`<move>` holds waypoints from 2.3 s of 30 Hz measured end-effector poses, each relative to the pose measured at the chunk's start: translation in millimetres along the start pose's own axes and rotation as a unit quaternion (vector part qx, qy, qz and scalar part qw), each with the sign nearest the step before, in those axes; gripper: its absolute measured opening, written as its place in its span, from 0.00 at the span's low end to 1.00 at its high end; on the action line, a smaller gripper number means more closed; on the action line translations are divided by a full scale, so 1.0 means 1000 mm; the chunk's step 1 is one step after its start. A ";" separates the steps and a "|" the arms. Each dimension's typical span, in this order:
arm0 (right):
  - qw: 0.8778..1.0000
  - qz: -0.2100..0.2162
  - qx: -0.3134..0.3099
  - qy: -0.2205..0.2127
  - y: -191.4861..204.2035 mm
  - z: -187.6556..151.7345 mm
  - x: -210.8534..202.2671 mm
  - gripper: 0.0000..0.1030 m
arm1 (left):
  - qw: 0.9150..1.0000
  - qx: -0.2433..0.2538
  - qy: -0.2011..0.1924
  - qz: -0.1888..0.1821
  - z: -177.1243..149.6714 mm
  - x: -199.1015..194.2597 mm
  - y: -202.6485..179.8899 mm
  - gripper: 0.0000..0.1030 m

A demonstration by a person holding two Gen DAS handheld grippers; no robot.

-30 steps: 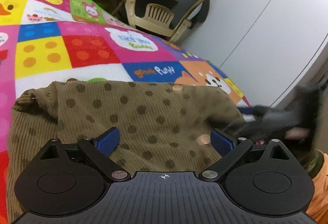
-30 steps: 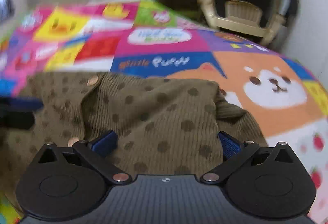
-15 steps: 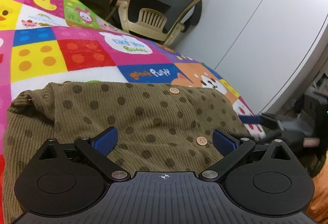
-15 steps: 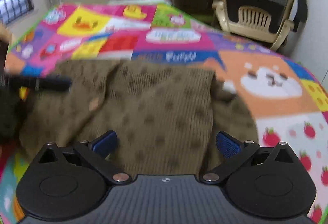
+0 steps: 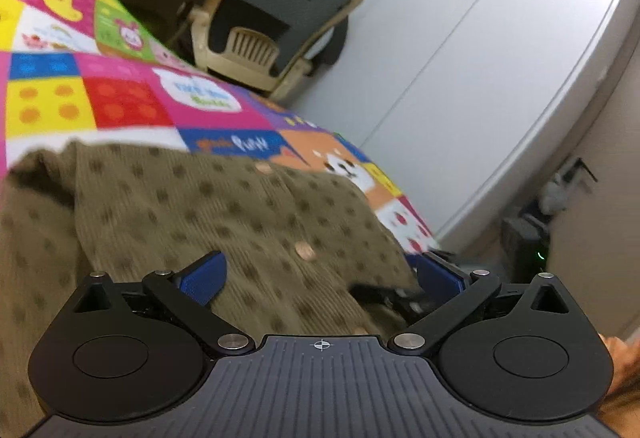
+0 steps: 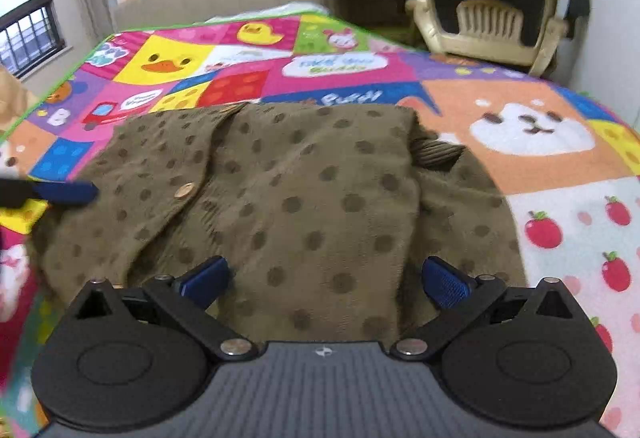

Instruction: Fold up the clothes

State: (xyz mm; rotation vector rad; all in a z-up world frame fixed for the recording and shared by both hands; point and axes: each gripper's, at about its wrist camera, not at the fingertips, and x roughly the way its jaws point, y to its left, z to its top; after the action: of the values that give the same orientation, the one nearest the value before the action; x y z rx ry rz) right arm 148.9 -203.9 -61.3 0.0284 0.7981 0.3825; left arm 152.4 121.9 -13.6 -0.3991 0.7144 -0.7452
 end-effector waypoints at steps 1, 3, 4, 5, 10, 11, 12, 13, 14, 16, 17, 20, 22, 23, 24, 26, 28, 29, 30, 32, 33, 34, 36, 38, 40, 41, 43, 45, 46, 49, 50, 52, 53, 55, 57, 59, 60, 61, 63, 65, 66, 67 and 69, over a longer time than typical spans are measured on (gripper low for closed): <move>1.000 0.013 -0.002 0.003 0.001 0.004 -0.004 1.00 | 1.000 -0.005 0.008 0.012 -0.003 0.002 0.002 1.00; 0.999 0.006 -0.015 -0.031 0.005 0.016 -0.019 1.00 | 0.999 -0.014 0.021 0.034 -0.009 0.006 0.006 1.00; 0.998 -0.011 -0.024 -0.049 0.008 0.023 -0.025 1.00 | 0.999 -0.017 0.019 0.034 -0.010 0.007 0.007 1.00; 0.997 -0.046 -0.032 -0.062 0.009 0.032 -0.024 1.00 | 0.999 -0.021 0.018 0.033 -0.011 0.008 0.008 1.00; 0.983 -0.182 -0.020 -0.023 -0.009 0.068 0.033 1.00 | 0.999 -0.022 0.015 0.040 -0.011 0.014 0.008 1.00; 0.981 -0.193 -0.019 -0.003 -0.014 0.070 0.049 1.00 | 0.999 -0.023 0.013 0.041 -0.012 0.013 0.008 1.00; 0.983 -0.186 -0.014 -0.001 -0.016 0.067 0.057 1.00 | 0.999 -0.026 0.013 0.041 -0.012 0.011 0.008 1.00; 0.984 -0.180 -0.012 -0.001 -0.017 0.064 0.063 1.00 | 0.999 -0.029 0.013 0.041 -0.012 0.010 0.007 1.00; 0.982 -0.186 -0.022 -0.007 -0.013 0.063 0.062 1.00 | 0.999 -0.032 0.013 0.042 -0.012 0.007 0.007 1.00; 0.979 -0.197 -0.041 -0.021 -0.008 0.058 0.061 1.00 | 0.998 -0.034 0.006 0.058 -0.011 -0.003 0.004 1.00; 0.978 -0.201 -0.049 -0.028 -0.007 0.055 0.060 1.00 | 0.997 -0.030 -0.003 0.071 -0.011 -0.011 0.002 1.00; 0.976 -0.206 -0.058 -0.037 -0.003 0.053 0.060 1.00 | 0.992 -0.022 -0.032 0.117 -0.014 -0.036 0.001 1.00; 0.976 -0.206 -0.058 -0.038 -0.003 0.055 0.060 1.00 | 0.987 -0.033 -0.042 0.149 -0.017 -0.049 0.007 1.00; 0.977 -0.204 -0.056 -0.038 -0.004 0.055 0.059 1.00 | 0.984 -0.042 -0.046 0.164 -0.019 -0.055 0.012 1.00; 0.977 -0.203 -0.054 -0.038 -0.005 0.054 0.059 1.00 | 0.981 -0.051 -0.048 0.179 -0.022 -0.060 0.017 1.00; 0.978 -0.200 -0.052 -0.036 -0.006 0.054 0.057 1.00 | 0.976 -0.076 -0.048 0.200 -0.030 -0.070 0.028 1.00; 0.978 -0.198 -0.052 -0.033 -0.005 0.054 0.054 1.00 | 0.971 -0.096 -0.045 0.214 -0.039 -0.078 0.037 1.00; 0.978 -0.198 -0.052 -0.033 -0.004 0.052 0.048 1.00 | 0.969 -0.102 -0.044 0.219 -0.043 -0.081 0.040 1.00; 0.978 -0.197 -0.054 -0.033 -0.003 0.049 0.043 1.00 | 0.968 -0.106 -0.043 0.224 -0.046 -0.083 0.042 1.00; 0.978 -0.192 -0.063 -0.044 0.003 0.037 0.027 1.00 | 0.966 -0.108 -0.043 0.232 -0.050 -0.088 0.042 1.00; 0.977 -0.192 -0.073 -0.048 0.006 0.029 0.018 1.00 | 0.965 -0.109 -0.044 0.236 -0.052 -0.090 0.042 1.00; 0.976 -0.196 -0.083 -0.050 0.007 0.022 0.013 1.00 | 0.964 -0.109 -0.045 0.237 -0.053 -0.090 0.043 1.00; 0.972 -0.204 -0.106 -0.044 0.009 0.010 0.008 1.00 | 0.964 -0.107 -0.048 0.238 -0.056 -0.090 0.044 1.00; 0.971 -0.210 -0.107 -0.039 0.008 0.009 0.004 1.00 | 0.964 -0.104 -0.055 0.237 -0.057 -0.086 0.043 1.00; 0.972 -0.208 -0.102 -0.046 0.012 0.010 -0.004 1.00 | 0.965 -0.101 -0.062 0.235 -0.058 -0.084 0.043 1.00; 0.973 -0.195 -0.107 -0.066 0.019 0.009 -0.012 1.00 | 0.966 -0.102 -0.067 0.230 -0.058 -0.084 0.044 1.00; 0.973 -0.160 -0.120 -0.113 0.036 0.007 -0.028 1.00 | 0.967 -0.105 -0.077 0.219 -0.060 -0.086 0.045 1.00; 0.974 -0.104 -0.138 -0.147 0.061 0.004 -0.040 1.00 | 0.969 -0.113 -0.085 0.205 -0.060 -0.089 0.047 0.92; 0.974 -0.075 -0.147 -0.153 0.075 0.003 -0.044 1.00 | 0.969 -0.117 -0.086 0.202 -0.060 -0.090 0.048 0.68; 0.973 0.012 -0.191 -0.125 0.125 0.001 -0.038 1.00 | 0.971 -0.137 -0.079 0.182 -0.055 -0.089 0.054 0.36; 0.970 0.031 -0.213 -0.116 0.144 -0.003 -0.033 1.00 | 0.971 -0.139 -0.078 0.176 -0.053 -0.088 0.055 0.31; 0.960 0.058 -0.254 -0.100 0.178 -0.010 -0.023 1.00 | 0.973 -0.132 -0.080 0.168 -0.047 -0.088 0.052 0.19; 0.953 0.057 -0.281 -0.100 0.195 -0.014 -0.018 1.00 | 0.975 -0.129 -0.084 0.160 -0.043 -0.089 0.050 0.18; 0.935 0.055 -0.334 -0.101 0.227 -0.022 -0.008 1.00 | 0.978 -0.133 -0.091 0.132 -0.035 -0.093 0.047 0.17; 0.923 0.028 -0.369 -0.110 0.247 -0.023 0.007 0.99 | 0.980 -0.141 -0.096 0.099 -0.025 -0.097 0.042 0.17; 0.912 -0.002 -0.395 -0.112 0.261 -0.021 0.026 0.85 | 0.982 -0.137 -0.099 0.080 -0.017 -0.099 0.035 0.17; 0.915 -0.003 -0.392 -0.097 0.260 -0.016 0.036 0.80 | 0.984 -0.129 -0.101 0.073 -0.013 -0.099 0.031 0.16; 0.920 0.001 -0.382 -0.085 0.258 -0.013 0.043 0.68 | 0.985 -0.122 -0.104 0.065 -0.009 -0.100 0.027 0.16; 0.928 0.006 -0.363 -0.079 0.254 -0.008 0.049 0.56 | 0.987 -0.108 -0.109 0.058 -0.002 -0.100 0.020 0.16; 0.929 0.002 -0.357 -0.092 0.251 -0.005 0.046 0.31 | 0.987 -0.100 -0.116 0.057 0.005 -0.100 0.015 0.18; 0.930 0.002 -0.353 -0.099 0.248 -0.004 0.043 0.26 | 0.986 -0.098 -0.123 0.058 0.009 -0.101 0.013 0.19; 0.934 0.003 -0.342 -0.107 0.244 -0.001 0.039 0.18 | 0.985 -0.095 -0.132 0.057 0.012 -0.104 0.011 0.28; 0.939 0.004 -0.320 -0.125 0.236 0.004 0.029 0.14 | 0.981 -0.090 -0.160 0.057 0.018 -0.113 0.005 0.51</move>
State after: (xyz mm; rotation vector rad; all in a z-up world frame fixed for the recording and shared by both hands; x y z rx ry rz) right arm 94.0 26.2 -39.4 -0.5203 0.3950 0.6199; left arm 109.3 209.3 46.2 -0.6218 0.4962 -0.4926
